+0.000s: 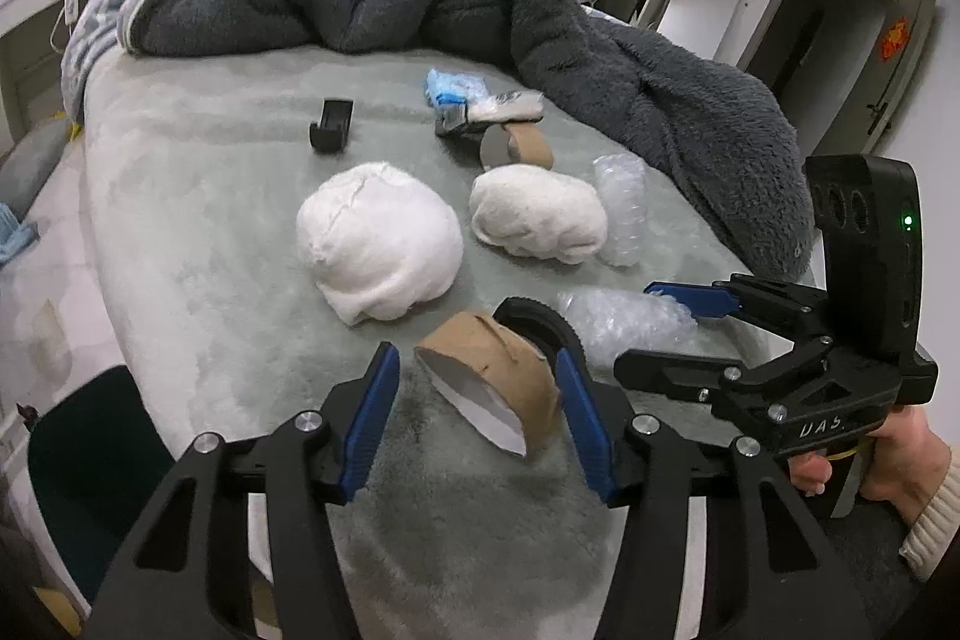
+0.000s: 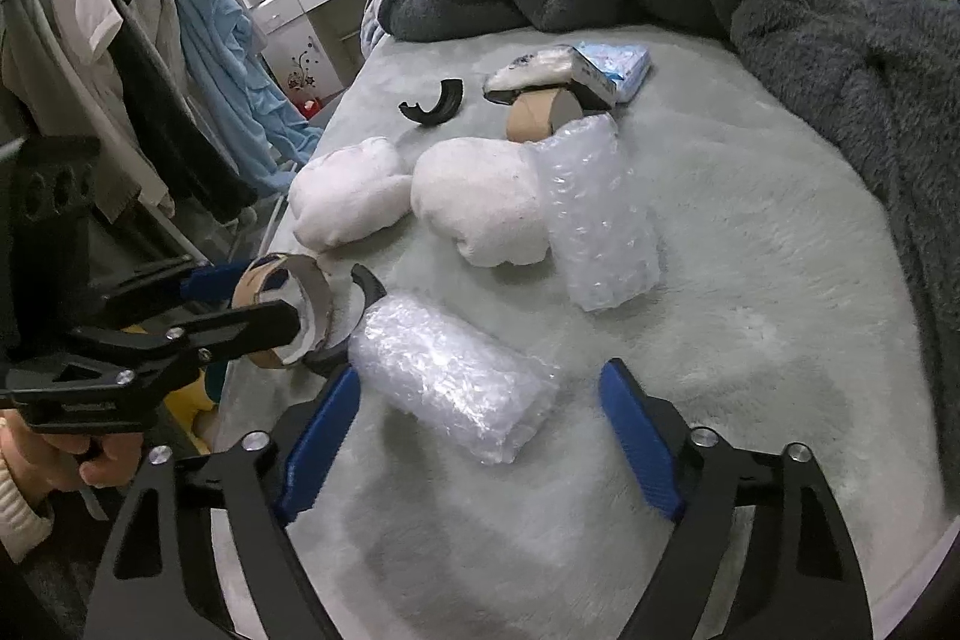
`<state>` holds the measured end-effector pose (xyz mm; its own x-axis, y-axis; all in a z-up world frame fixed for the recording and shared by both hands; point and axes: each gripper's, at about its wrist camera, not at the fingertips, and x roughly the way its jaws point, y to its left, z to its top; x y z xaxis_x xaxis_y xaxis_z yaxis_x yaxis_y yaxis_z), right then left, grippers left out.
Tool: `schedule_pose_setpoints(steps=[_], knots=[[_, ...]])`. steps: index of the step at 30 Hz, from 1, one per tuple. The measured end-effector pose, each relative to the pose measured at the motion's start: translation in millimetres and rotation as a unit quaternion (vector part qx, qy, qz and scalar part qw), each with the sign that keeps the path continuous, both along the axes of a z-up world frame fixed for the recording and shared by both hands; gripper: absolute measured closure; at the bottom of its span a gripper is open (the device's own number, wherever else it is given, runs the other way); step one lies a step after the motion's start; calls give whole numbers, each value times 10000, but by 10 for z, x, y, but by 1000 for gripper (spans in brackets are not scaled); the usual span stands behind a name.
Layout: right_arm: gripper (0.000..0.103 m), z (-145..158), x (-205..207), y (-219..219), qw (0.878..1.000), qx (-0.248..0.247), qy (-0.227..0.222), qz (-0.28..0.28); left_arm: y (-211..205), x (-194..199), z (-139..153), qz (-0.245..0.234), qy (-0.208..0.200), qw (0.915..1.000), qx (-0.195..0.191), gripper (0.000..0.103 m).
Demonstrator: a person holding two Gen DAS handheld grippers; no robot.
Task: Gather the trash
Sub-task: 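Grasp the brown cardboard tube with the left tool while the right tool grasps the bubble-wrap roll, then drop the tube into the teal bin with the left tool while the right tool carries bubble wrap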
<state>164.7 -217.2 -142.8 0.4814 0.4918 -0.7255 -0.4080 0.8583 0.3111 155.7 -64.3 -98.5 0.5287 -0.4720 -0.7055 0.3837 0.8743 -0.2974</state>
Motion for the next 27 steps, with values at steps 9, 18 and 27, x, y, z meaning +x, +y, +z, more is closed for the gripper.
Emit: schedule_pose_setpoints(steps=[9,18,27], knots=[[43,44,0,59,9999,84,-43,58,-29,84,-53,-71,103,9996,-236,50],[45,331,-102,92,9987,-23,-501,-97,70,-27,189,27,-355,9992,-153,52],[45,668,-98,325,9948,-336,-920,-286,450,-109,426,776,-718,9943,-110,51]])
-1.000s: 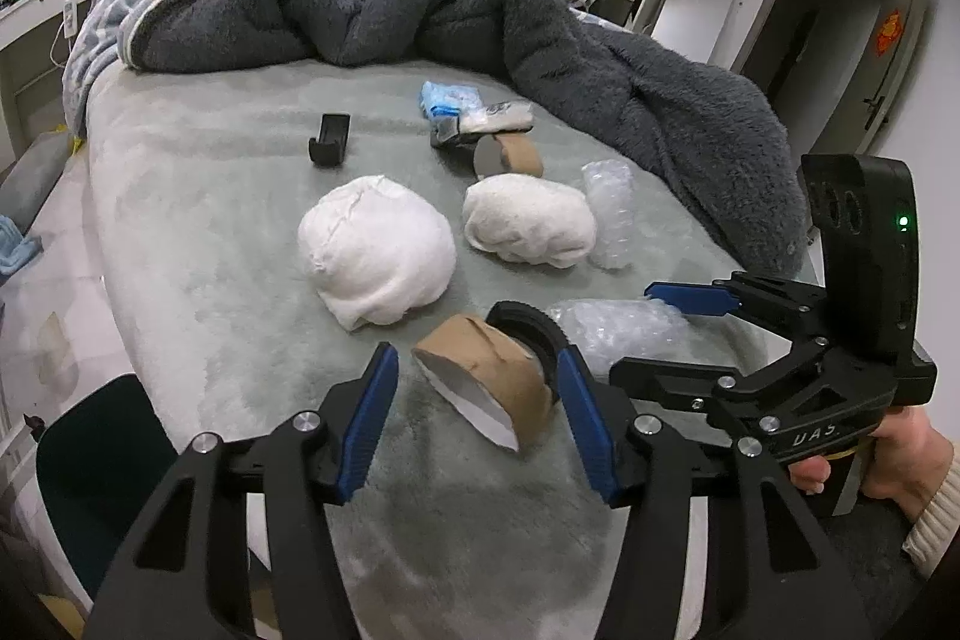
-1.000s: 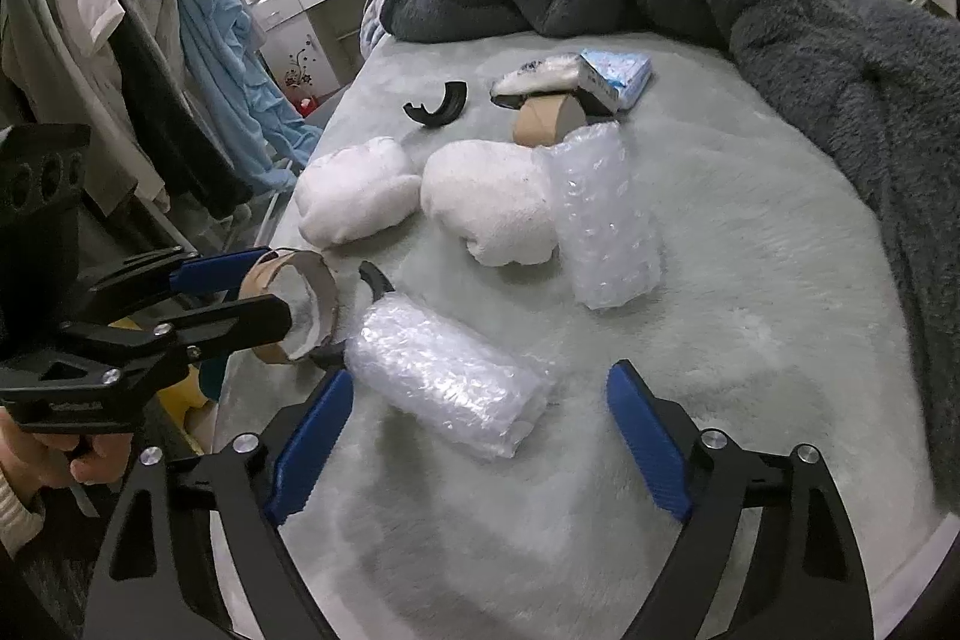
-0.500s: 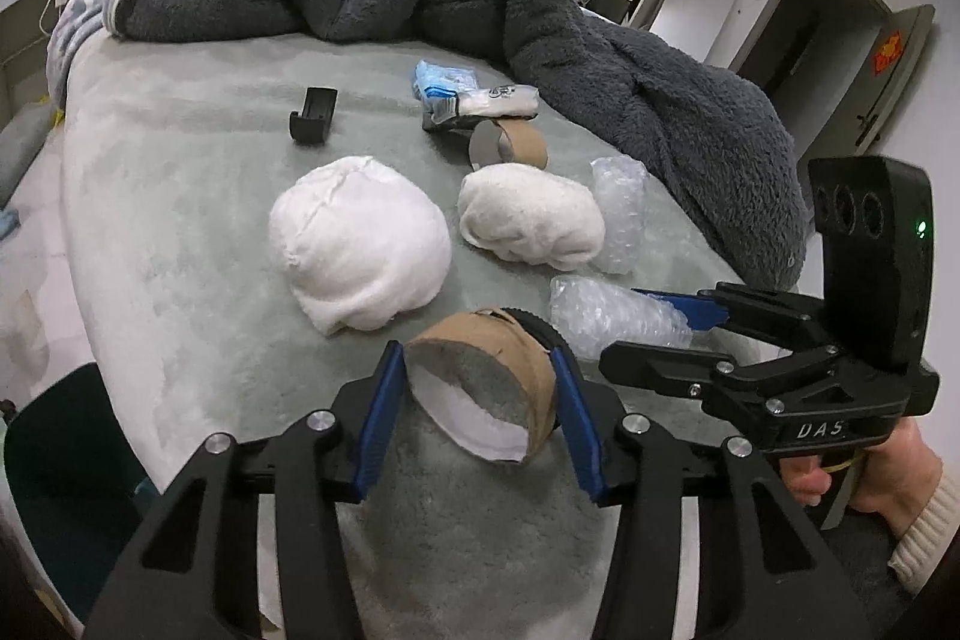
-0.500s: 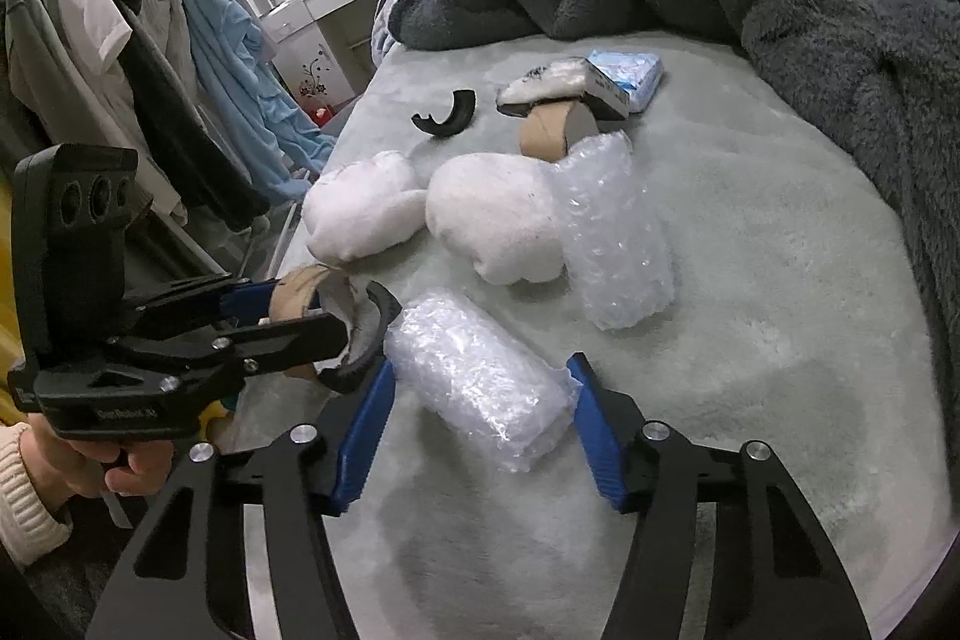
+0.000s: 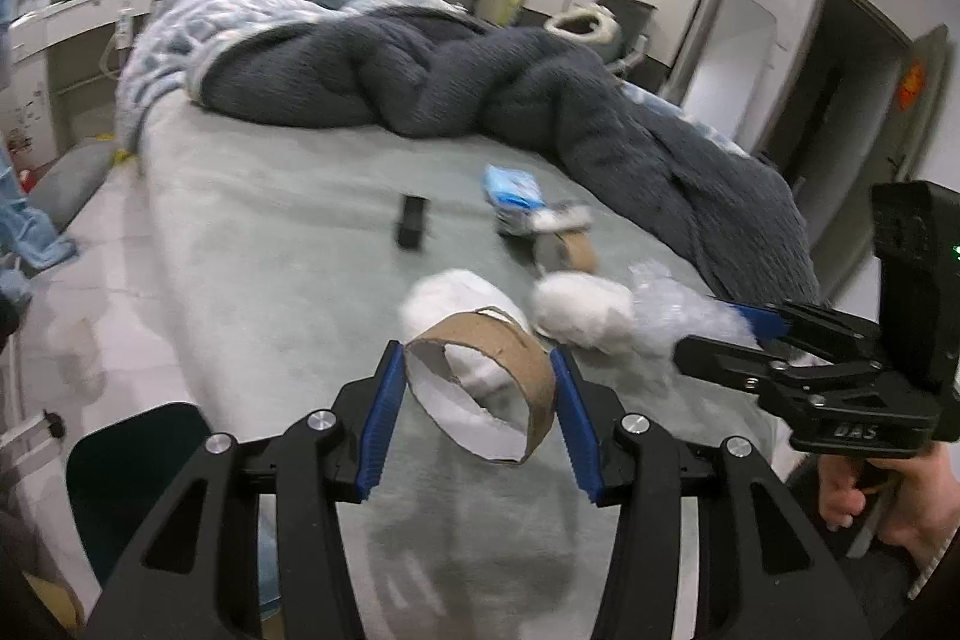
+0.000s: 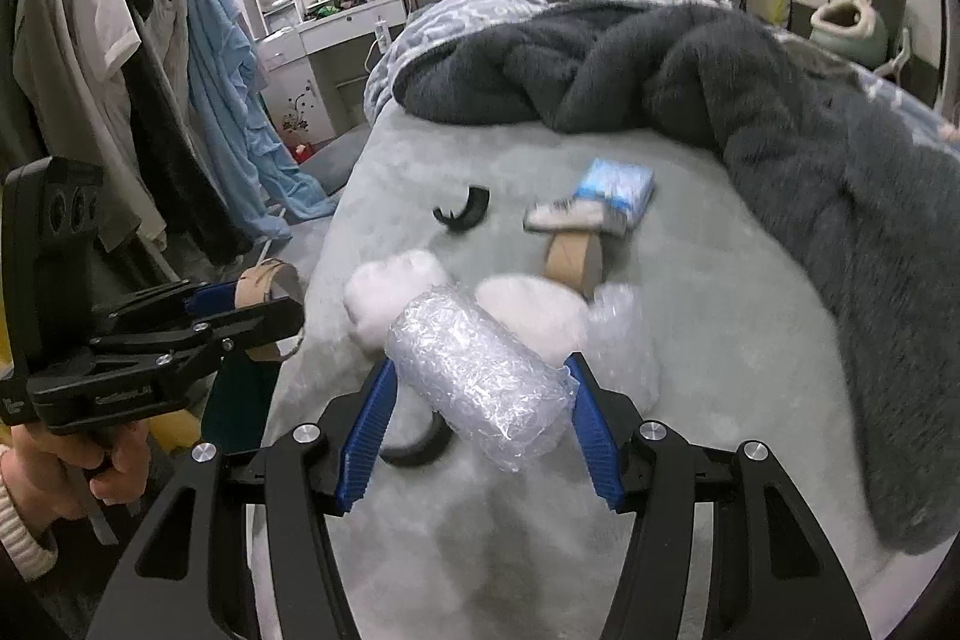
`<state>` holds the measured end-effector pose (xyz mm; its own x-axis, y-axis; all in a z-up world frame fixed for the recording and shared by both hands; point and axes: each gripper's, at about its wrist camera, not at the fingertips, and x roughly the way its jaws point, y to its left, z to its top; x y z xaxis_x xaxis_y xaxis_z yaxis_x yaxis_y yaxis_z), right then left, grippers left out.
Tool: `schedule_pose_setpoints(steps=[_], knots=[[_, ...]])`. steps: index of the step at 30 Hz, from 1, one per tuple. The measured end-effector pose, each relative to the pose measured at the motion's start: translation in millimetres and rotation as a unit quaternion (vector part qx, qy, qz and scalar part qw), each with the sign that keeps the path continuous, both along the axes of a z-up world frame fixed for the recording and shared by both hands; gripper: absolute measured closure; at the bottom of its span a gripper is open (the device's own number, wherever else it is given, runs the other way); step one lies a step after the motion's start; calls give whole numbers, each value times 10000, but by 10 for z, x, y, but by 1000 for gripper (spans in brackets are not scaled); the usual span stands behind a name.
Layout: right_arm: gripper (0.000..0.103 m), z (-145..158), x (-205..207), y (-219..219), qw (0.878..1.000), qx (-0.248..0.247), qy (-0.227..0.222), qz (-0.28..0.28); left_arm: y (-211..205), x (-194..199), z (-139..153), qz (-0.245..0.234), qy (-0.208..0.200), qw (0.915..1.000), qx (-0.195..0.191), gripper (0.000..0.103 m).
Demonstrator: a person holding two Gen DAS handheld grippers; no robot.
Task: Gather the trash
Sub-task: 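Drop the tube into the teal bin with the left tool while the right tool carries bubble wrap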
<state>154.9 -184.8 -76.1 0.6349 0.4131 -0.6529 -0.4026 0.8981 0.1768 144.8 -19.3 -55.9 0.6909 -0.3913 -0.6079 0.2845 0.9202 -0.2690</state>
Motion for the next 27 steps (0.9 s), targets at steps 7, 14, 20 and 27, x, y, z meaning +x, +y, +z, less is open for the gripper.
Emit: schedule_pose_setpoints(steps=[7,14,20,27], knots=[[45,116,96,218,9998,131,62,99,324,1,40,564,20,9983,155,51],[45,138,216,659,9988,38,144,456,768,-12,-72,1131,254,9929,285,51],[45,133,298,1035,9969,3,247,750,1097,-13,-212,1521,572,9863,295,51],[45,38,435,1491,9929,-126,410,1107,1398,-22,-404,1774,957,9792,240,51]])
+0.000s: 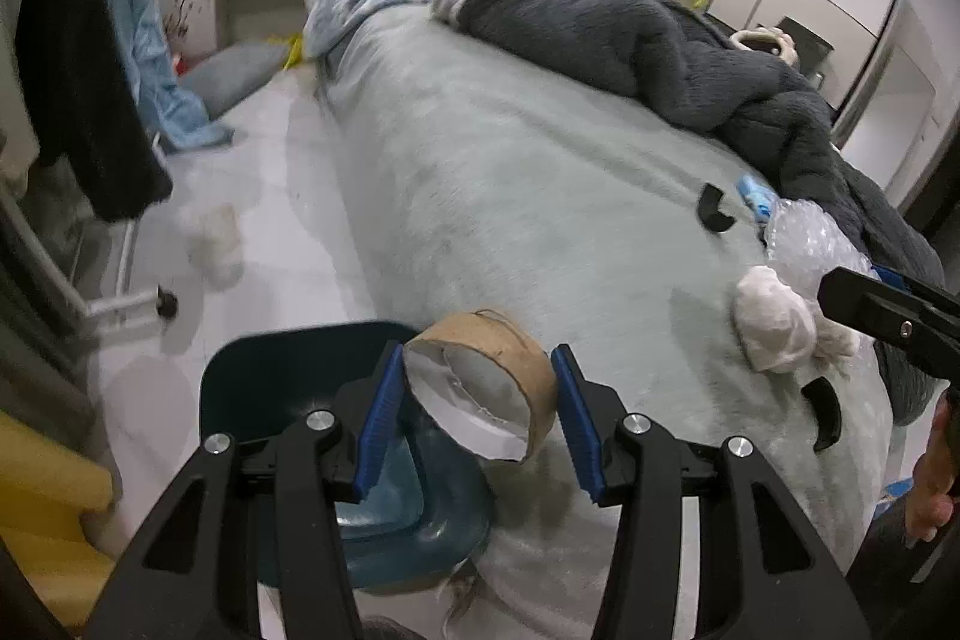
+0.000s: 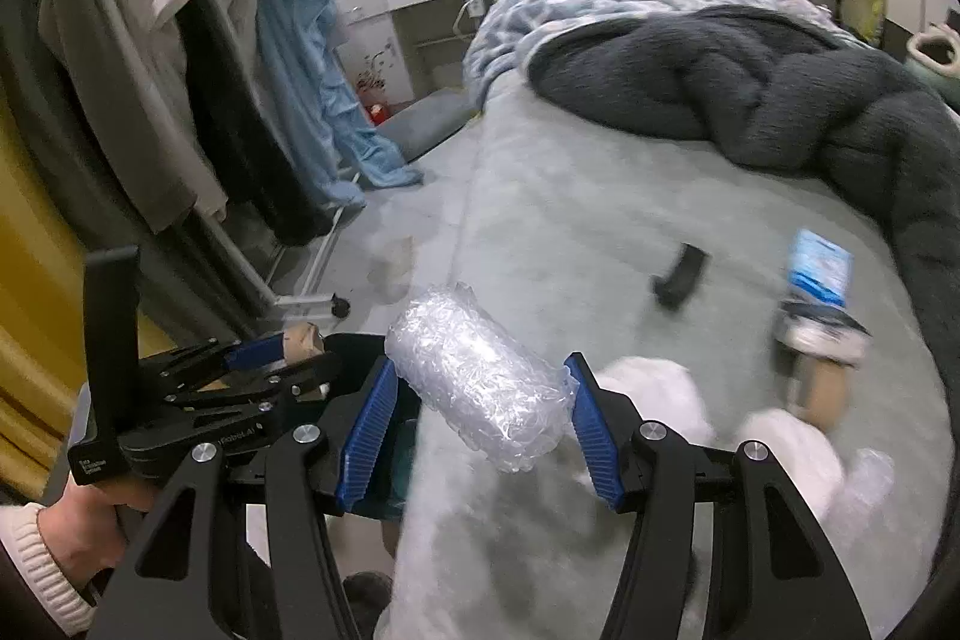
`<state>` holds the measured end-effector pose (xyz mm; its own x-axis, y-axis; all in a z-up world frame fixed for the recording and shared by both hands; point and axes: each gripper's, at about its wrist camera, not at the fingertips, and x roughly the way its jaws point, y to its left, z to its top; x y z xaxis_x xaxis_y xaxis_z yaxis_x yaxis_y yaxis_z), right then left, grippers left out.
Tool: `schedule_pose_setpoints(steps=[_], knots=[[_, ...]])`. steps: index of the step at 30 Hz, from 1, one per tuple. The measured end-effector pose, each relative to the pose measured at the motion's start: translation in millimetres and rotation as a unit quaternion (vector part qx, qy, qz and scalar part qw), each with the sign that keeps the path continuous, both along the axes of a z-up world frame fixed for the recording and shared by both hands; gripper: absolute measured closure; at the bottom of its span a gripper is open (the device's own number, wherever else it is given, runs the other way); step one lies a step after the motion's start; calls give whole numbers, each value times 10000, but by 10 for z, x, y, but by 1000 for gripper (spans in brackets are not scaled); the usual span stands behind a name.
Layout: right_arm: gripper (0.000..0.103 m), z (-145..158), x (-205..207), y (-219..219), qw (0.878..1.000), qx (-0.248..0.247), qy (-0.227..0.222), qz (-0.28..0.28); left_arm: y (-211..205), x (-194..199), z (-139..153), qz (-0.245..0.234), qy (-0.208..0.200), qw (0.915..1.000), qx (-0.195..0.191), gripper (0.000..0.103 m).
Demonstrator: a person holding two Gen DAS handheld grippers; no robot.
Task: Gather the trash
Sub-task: 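Drop the tube into the teal bin with the left tool while the right tool carries bubble wrap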
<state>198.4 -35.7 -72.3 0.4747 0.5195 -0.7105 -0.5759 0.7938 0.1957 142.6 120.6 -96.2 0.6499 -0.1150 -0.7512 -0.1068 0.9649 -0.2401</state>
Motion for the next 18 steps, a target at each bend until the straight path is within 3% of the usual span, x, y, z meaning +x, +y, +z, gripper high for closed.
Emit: schedule_pose_setpoints(steps=[10,18], knots=[[45,-152,140,653,9984,-80,199,527,425,-14,-373,298,680,9972,-38,50],[45,-363,188,1112,9949,-307,443,848,731,-41,-748,485,1403,9887,-206,50]])
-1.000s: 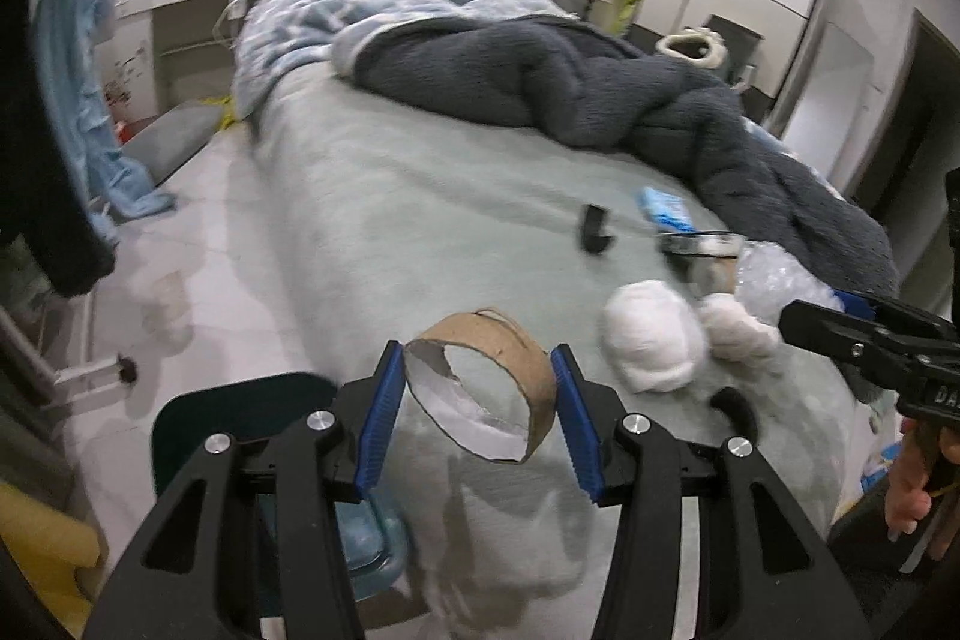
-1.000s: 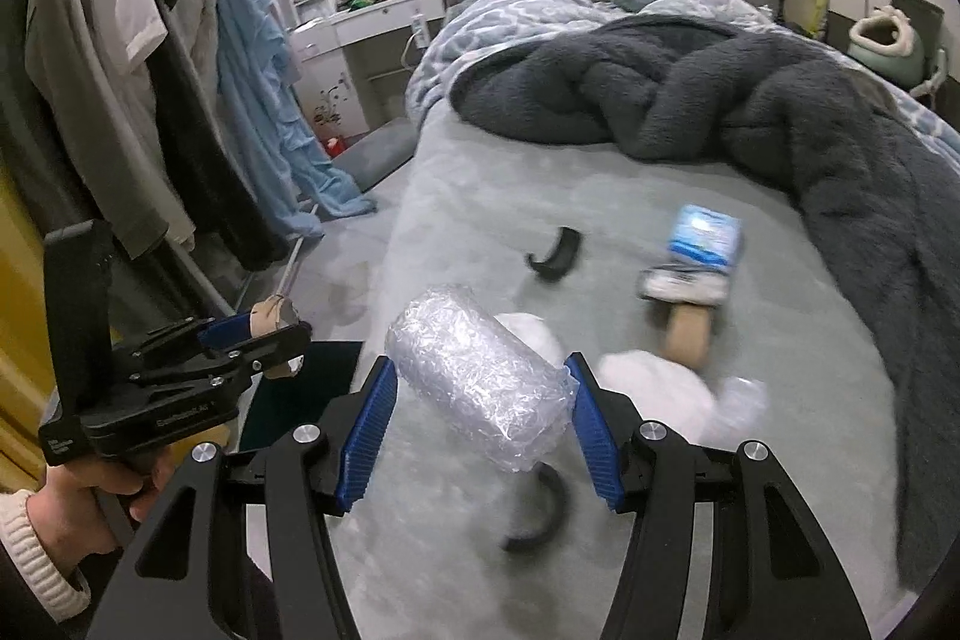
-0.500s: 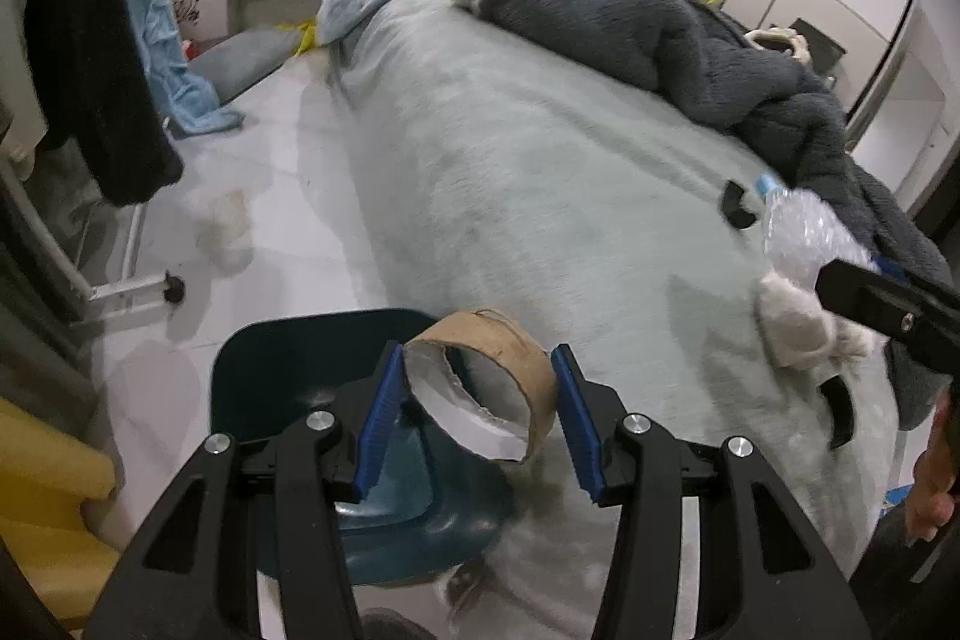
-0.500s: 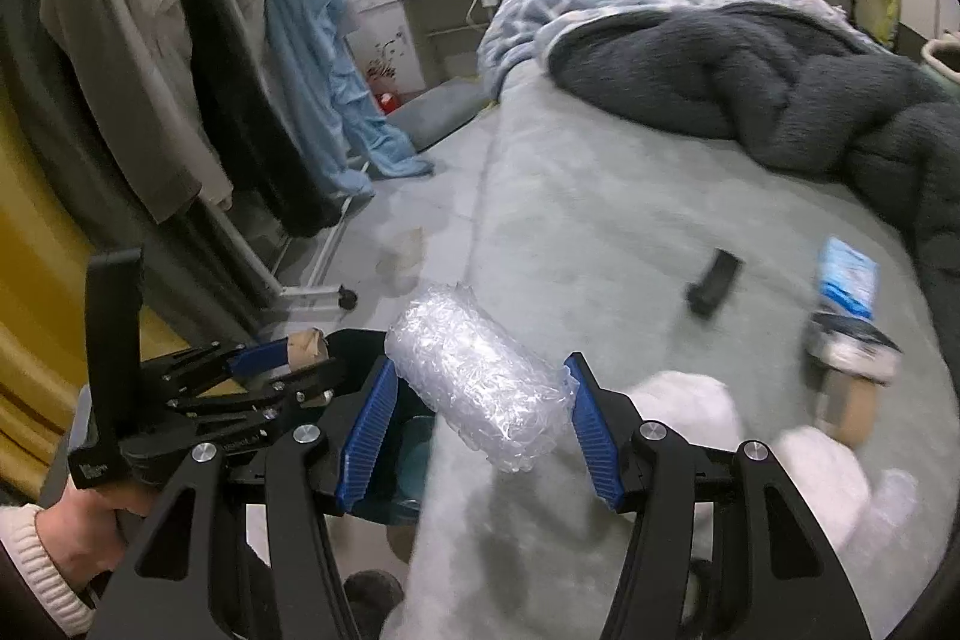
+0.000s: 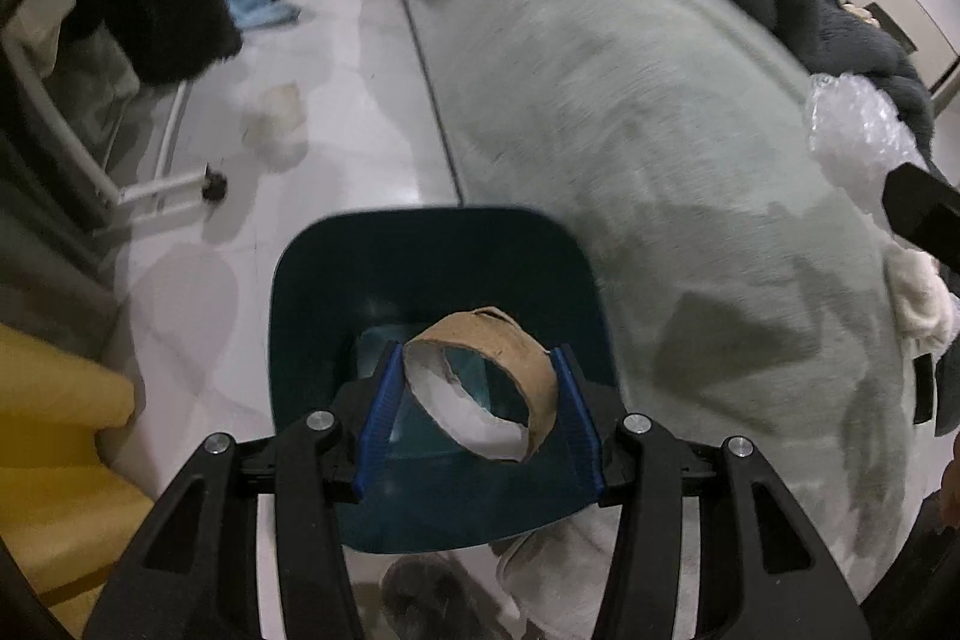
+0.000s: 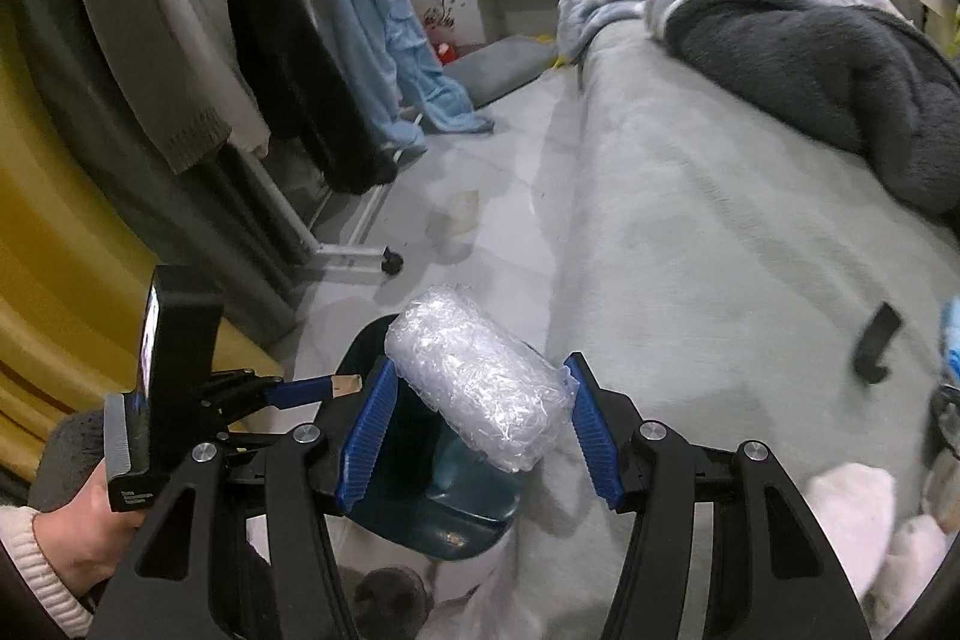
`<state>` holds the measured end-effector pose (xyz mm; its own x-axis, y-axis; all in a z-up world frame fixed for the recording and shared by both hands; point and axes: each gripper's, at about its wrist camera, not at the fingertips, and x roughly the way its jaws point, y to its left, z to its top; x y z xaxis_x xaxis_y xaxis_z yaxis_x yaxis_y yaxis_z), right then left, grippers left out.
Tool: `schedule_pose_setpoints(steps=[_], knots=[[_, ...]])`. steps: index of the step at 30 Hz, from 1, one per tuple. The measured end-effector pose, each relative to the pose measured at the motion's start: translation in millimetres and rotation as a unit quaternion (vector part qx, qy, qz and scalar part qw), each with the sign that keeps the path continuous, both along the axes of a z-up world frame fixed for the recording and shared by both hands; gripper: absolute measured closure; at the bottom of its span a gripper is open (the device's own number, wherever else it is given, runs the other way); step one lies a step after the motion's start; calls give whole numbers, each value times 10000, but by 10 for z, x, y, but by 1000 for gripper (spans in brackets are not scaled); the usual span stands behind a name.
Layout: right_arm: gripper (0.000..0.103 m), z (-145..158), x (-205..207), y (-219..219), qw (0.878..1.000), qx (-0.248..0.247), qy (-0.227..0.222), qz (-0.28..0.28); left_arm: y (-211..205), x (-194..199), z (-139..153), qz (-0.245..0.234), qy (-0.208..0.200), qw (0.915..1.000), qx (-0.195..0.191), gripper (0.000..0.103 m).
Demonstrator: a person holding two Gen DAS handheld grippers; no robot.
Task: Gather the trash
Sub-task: 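Drop the tube into the teal bin with the left tool while the right tool carries bubble wrap, then release the bubble-wrap roll into the bin with the right tool while the left tool withdraws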
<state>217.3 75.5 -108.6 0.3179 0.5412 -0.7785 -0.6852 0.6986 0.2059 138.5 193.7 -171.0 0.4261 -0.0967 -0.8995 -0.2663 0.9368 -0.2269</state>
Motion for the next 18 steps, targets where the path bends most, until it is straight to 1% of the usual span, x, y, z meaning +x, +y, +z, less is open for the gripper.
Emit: schedule_pose_setpoints(steps=[5,9,12,14,15,16,18], knots=[[45,-151,40,220,9997,-84,226,86,114,23,-238,28,385,9991,-153,50],[45,-336,65,420,9988,-244,385,166,196,53,-438,31,684,9972,-299,50],[45,-475,84,534,9979,-342,507,215,270,63,-544,66,850,9953,-459,50],[45,-553,99,596,9973,-391,573,247,299,60,-585,82,931,9944,-495,48],[45,-591,107,620,9970,-418,603,258,324,47,-598,87,952,9941,-508,45],[45,-622,114,643,9967,-445,632,254,343,48,-605,91,967,9939,-519,38],[45,-686,132,664,9959,-471,729,237,384,24,-590,136,979,9935,-568,29]])
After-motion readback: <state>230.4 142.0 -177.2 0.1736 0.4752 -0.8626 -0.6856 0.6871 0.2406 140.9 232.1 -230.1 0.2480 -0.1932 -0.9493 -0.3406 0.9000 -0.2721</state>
